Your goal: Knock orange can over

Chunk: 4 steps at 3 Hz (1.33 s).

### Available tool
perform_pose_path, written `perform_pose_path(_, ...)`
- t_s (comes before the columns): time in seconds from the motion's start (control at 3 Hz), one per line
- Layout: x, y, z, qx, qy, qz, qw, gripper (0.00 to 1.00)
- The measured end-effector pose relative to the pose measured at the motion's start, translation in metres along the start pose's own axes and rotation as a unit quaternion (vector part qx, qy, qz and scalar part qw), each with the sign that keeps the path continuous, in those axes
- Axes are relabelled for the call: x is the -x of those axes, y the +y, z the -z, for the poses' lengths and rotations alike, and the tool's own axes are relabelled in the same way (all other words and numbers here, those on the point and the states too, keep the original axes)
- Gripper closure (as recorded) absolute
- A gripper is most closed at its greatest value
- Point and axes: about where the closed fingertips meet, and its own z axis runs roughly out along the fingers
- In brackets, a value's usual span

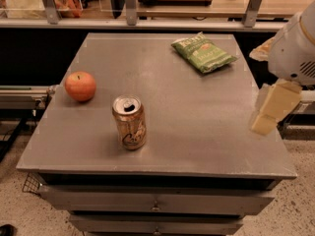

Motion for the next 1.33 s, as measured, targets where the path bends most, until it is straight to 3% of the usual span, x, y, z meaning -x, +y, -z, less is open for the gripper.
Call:
perform_pose_path(0.33, 0.032, 0.018, -0.037, 0.02, -0.06, -0.001, 0.998, 0.0)
perform_pose_path(0.67, 0.073, 0.037, -0.072, 0.048, -0.13, -0.008, 0.9903, 0.0)
perform_pose_path(1.0, 0.114, 0.051, -0.1, 0.085, -0.204, -0.026, 0.9749, 0.0)
perform_pose_path(1.33, 0.153, 0.063, -0.119, 0.116, -0.266, -0.041, 0.956, 0.0)
